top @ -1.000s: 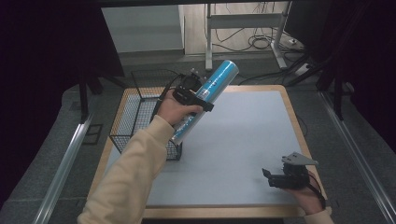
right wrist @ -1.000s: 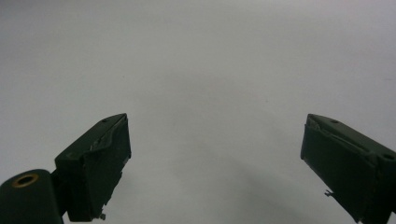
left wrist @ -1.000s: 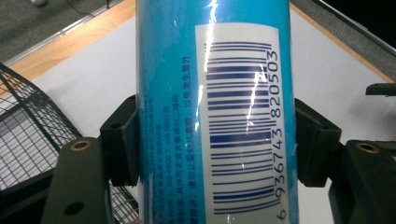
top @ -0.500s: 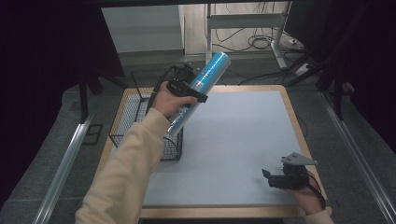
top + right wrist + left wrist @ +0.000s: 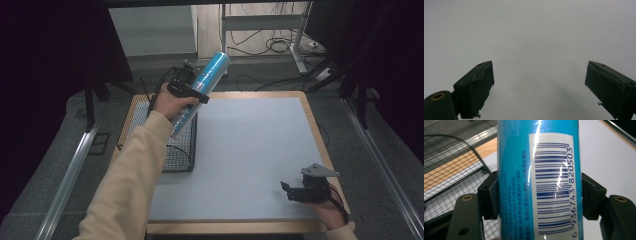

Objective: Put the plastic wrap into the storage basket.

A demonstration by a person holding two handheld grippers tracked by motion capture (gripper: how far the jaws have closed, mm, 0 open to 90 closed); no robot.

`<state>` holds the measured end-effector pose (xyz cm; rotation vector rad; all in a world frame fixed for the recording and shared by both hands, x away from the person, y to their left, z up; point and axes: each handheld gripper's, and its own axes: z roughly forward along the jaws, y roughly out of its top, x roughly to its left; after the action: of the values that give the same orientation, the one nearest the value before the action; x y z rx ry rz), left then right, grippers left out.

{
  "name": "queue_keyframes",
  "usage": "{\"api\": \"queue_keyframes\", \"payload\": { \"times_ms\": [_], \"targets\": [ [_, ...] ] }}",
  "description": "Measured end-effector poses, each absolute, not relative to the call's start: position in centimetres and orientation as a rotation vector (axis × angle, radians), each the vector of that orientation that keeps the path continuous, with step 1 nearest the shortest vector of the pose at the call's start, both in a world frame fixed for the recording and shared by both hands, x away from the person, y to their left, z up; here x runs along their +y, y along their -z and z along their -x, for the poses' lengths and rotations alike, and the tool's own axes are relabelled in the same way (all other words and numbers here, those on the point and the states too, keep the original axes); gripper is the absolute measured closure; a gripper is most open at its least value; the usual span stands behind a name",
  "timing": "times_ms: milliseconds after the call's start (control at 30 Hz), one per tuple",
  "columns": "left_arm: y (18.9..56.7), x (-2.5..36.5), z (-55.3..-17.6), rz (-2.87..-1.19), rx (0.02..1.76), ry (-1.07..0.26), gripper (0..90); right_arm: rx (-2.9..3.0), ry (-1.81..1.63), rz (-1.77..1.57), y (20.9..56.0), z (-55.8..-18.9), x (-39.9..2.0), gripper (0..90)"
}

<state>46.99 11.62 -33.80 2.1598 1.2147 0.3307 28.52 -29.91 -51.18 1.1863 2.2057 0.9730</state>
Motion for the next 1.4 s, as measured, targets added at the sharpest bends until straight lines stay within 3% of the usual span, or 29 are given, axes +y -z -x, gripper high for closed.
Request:
{"api": "queue_keyframes", "payload": {
  "times_ms": [667, 1400],
  "targets": [
    [37.3, 15.1, -48.8, -2.186, 1.328, -0.358, 31.7, 2.201, -0.968, -1.187, 51.2, -28.5, -30.0, 8.6],
    [40.5, 15.7, -50.1, -2.283, 1.386, -0.357, 31.7, 2.202, -0.967, -1.200, 51.3, -28.6, -30.0, 8.6]
  ]
}}
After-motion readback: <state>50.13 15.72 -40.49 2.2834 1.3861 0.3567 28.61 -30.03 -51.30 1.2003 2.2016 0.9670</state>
